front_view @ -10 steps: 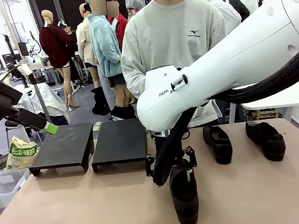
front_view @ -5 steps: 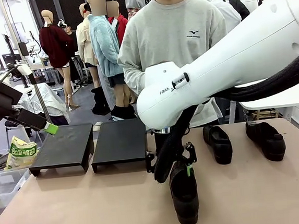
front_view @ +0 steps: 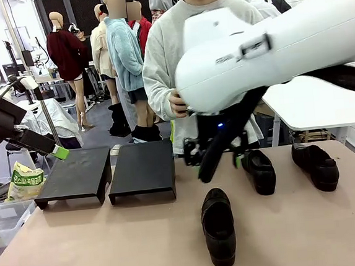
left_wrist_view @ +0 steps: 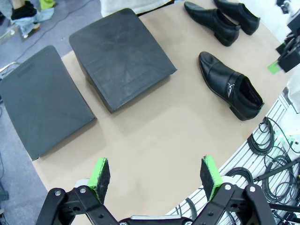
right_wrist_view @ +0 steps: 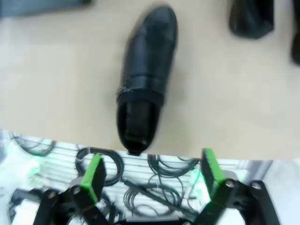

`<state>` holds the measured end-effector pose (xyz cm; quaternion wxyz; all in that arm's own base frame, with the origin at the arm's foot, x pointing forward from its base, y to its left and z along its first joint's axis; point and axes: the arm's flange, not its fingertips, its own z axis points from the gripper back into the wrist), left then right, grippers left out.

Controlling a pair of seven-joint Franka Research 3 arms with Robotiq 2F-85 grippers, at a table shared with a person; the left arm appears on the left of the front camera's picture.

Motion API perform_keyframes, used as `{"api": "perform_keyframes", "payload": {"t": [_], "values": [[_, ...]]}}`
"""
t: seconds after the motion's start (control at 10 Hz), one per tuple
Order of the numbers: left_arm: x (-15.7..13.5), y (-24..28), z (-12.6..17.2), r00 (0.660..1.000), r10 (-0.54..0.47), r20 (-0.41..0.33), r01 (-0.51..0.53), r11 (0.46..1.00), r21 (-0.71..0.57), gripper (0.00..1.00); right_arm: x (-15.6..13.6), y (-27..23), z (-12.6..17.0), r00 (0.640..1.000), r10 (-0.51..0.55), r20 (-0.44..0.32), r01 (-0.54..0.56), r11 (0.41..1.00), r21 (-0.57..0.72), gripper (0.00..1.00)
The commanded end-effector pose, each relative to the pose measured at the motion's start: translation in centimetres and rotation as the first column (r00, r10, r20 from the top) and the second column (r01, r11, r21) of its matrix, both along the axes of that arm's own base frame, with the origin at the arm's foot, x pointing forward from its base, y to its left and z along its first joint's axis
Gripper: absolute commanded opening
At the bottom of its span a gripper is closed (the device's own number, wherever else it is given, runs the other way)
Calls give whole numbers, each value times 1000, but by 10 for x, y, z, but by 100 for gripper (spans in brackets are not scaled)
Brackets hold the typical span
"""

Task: Organize the shoes by placing them on the stand.
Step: Place the Shoe from the middle of the table onto the Shoes Stand.

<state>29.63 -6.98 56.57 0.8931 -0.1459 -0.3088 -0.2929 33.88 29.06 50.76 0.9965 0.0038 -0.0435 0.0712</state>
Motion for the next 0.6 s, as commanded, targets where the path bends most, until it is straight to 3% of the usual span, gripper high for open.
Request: {"api": "perform_keyframes", "payload": {"t": [0.0,0.1,0.2,0.4,0.5], "values": [[-4,-25,-15,1000,0,13,-1,999,42,100,-9,-77,-15,993,-86,-78,87,996,17,100],[-1,-50,-32,999,-10,46,5,996,92,100,-10,-108,-18,988,-116,-103,119,993,22,100],[8,-74,-54,996,77,50,-82,991,109,100,-9,-137,-23,980,-166,-112,170,985,26,100],[21,-117,-84,973,230,-29,-223,962,156,100,-12,-166,-34,977,-177,-115,179,984,2,100],[28,-137,-98,943,310,-120,-289,943,168,100,-13,-178,-38,975,-183,-127,182,983,-19,100]]}}
